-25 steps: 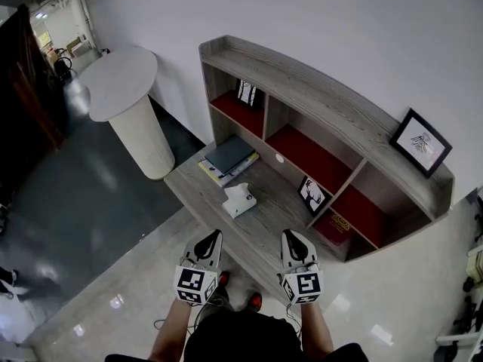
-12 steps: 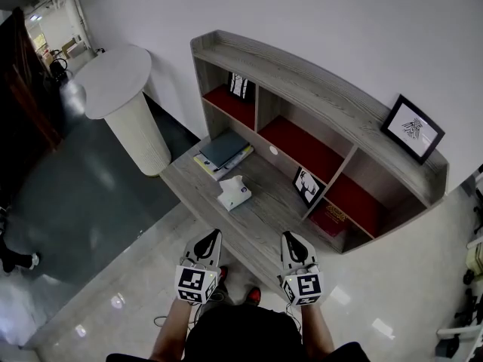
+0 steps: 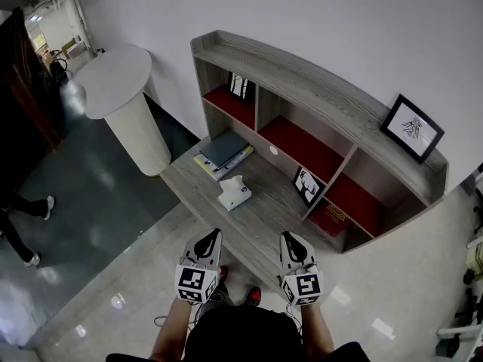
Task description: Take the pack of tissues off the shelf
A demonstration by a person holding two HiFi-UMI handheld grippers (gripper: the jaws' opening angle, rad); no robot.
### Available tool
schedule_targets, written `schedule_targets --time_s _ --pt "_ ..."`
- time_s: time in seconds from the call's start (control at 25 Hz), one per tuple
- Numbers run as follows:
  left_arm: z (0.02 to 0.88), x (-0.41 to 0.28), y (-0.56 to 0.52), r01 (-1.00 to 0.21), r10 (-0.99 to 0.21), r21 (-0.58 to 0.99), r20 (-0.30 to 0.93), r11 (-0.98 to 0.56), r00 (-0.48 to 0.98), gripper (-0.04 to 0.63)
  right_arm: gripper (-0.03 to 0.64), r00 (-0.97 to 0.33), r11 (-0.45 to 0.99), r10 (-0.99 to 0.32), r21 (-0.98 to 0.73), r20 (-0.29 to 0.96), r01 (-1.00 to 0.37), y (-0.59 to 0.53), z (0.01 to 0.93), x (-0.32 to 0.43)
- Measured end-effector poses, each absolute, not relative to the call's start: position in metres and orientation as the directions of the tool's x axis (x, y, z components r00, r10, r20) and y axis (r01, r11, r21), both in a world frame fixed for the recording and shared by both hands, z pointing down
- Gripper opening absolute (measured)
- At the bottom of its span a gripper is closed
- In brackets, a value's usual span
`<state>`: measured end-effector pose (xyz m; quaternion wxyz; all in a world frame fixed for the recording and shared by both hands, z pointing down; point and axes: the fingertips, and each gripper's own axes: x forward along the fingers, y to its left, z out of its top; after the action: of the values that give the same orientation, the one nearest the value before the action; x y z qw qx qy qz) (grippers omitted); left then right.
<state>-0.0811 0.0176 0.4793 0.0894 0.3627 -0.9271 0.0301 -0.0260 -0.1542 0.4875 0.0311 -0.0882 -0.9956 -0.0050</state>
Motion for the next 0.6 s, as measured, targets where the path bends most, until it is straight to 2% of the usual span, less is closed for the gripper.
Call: schedule_targets --time_s 0.6 --pt "0.48 -0.0793 0.0167 -0.683 -0.672 0.01 0.19 0.73 -0.716 0.008 0.038 -0.981 0.983 0.181 0.005 0.064 0.181 -0.1503 0.4887 -0.0238"
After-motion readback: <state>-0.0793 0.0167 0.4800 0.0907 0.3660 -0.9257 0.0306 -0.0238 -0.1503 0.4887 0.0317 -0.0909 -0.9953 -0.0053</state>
